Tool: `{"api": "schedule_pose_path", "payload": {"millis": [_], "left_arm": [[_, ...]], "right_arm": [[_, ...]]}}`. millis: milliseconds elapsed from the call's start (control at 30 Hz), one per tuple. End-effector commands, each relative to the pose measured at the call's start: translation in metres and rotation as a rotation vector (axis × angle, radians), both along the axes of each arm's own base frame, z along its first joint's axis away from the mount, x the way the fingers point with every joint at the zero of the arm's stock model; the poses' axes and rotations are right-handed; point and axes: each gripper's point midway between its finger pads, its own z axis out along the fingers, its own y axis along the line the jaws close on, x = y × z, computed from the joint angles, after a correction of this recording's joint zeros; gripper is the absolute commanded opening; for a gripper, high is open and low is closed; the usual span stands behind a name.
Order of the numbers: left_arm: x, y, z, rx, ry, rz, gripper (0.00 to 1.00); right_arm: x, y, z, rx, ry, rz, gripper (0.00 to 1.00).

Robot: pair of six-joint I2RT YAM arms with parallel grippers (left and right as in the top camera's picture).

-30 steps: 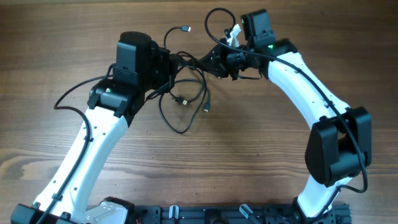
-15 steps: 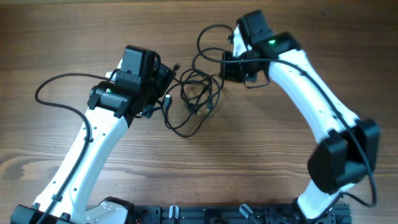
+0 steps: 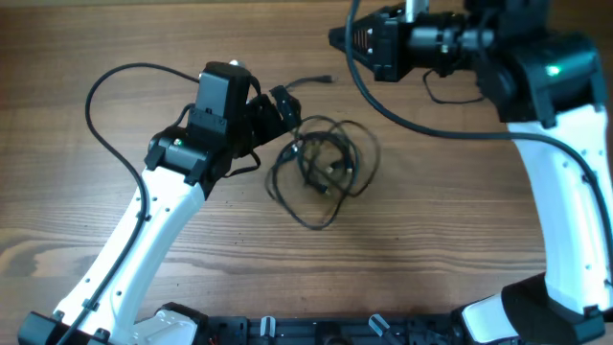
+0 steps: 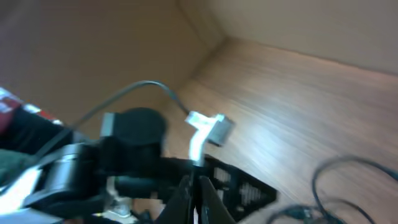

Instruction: Untangle cables

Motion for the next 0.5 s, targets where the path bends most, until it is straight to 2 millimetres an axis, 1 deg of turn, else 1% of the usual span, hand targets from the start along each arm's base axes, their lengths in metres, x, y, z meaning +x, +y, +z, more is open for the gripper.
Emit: {"api": "schedule_pose_path", "payload": {"millis": [0, 33, 67, 100, 133, 167, 200, 233, 300, 367, 467], "left_arm": [[0.005, -0.009, -0.008, 0.009, -0.006, -0.059, 1.00], [0.006, -0.010, -0.014, 0.014, 0.009, -0.058, 0.99], [0.008, -0.010, -0.019, 0.019, 0.021, -0.058, 0.98], [0.009, -0.010, -0.025, 0.024, 0.035, -0.058, 0.96], [0.009, -0.010, -0.035, 0.034, 0.066, -0.059, 0.95], [0.008, -0.010, -0.042, 0.040, 0.089, -0.057, 0.94], [0.004, -0.009, -0.056, 0.057, 0.136, -0.058, 0.92], [0.002, -0.009, -0.064, 0.068, 0.165, -0.058, 0.91], [-0.002, -0.010, -0.080, 0.087, 0.216, -0.067, 0.90], [-0.004, -0.018, -0.096, 0.105, 0.254, -0.086, 0.87], [-0.006, -0.028, -0.127, 0.144, 0.302, -0.136, 0.77]], "right_arm": [[-0.007, -0.010, 0.019, 0.071, 0.016, 0.024, 0.04], [0.004, -0.022, 0.013, 0.046, 0.032, -0.046, 0.04], [0.018, -0.037, 0.001, -0.008, 0.050, -0.145, 0.04], [0.027, -0.047, -0.010, -0.054, 0.072, -0.216, 0.04], [0.038, -0.063, -0.032, -0.138, 0.118, -0.316, 0.06], [0.046, -0.073, -0.046, -0.194, 0.142, -0.379, 0.12], [0.053, -0.081, -0.057, -0.232, 0.168, -0.439, 0.26], [0.058, -0.087, -0.063, -0.257, 0.178, -0.474, 0.34], [0.067, -0.092, -0.074, -0.293, 0.189, -0.508, 0.43], [0.072, -0.093, -0.082, -0.309, 0.202, -0.516, 0.44], [0.076, -0.098, -0.094, -0.348, 0.226, -0.538, 0.44]]}}
